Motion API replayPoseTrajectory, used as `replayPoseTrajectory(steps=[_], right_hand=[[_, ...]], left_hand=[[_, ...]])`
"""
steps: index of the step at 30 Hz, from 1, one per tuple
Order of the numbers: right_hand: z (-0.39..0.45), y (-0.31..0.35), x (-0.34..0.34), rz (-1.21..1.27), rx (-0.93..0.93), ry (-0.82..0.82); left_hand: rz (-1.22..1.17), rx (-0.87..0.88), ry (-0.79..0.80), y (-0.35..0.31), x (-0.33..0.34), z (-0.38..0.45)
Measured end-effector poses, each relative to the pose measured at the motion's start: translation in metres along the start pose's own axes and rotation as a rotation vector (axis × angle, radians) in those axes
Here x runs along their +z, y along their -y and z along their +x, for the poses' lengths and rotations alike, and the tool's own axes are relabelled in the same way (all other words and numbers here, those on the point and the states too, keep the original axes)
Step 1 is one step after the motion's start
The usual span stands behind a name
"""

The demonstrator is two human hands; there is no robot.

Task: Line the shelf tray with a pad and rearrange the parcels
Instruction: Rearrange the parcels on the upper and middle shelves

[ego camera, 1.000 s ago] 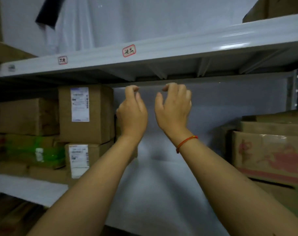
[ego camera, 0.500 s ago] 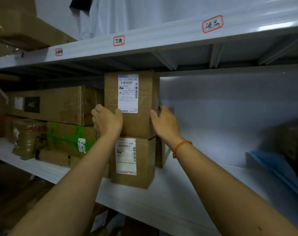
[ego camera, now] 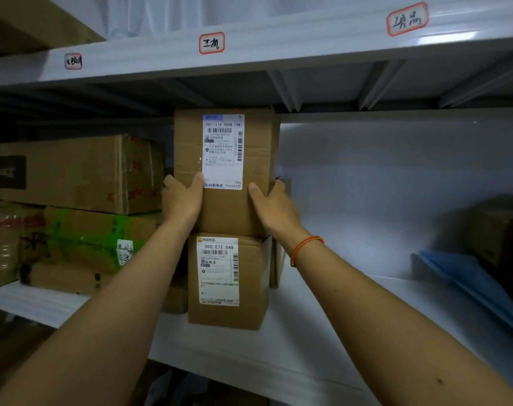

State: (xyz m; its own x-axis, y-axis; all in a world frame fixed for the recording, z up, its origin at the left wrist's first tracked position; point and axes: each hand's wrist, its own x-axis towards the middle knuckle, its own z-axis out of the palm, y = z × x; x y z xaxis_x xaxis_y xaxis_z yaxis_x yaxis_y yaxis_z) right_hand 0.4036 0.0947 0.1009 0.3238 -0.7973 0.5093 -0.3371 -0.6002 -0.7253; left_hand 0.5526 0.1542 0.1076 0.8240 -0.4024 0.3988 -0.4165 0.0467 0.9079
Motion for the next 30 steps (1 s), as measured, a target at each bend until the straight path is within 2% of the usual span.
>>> replayPoseTrajectory(steps=[11, 20, 30], right_hand=[[-0.004, 0.001, -0.023, 0.075, -0.069, -0.083], [-0.030, -0.016, -0.078, 0.130, -0.047, -0.170], [-0.077, -0.051, -0.157, 0.124, -0.001, -0.301]], left_hand=[[-0.053, 0.025, -0.072, -0.025, -0.003, -0.023], [-0.069, 0.097, -0.101, -0.060, 0.021, -0.077], [-0.167, 0.079, -0.118, -0.089, 0.067, -0.160]])
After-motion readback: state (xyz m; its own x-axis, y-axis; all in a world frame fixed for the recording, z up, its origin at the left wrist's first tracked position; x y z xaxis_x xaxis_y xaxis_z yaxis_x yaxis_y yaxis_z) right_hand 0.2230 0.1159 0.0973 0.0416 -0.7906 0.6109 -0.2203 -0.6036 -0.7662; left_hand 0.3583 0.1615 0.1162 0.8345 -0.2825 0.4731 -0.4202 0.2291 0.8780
